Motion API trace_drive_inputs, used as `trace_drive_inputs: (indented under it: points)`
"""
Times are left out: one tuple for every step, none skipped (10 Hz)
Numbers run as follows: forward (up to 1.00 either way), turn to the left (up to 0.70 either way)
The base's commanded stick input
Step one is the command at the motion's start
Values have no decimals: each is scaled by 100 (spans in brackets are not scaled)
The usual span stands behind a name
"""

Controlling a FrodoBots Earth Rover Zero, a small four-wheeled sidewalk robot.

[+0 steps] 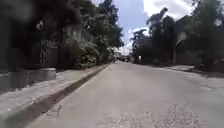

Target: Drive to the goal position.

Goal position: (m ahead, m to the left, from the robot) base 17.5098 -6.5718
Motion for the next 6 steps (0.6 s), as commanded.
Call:
trace_drive_inputs:
  points:
    - [100, -4]
    - [100, -5]
    - [100, -16]
    - [100, -39]
    - [100, -37]
    - [100, -25]
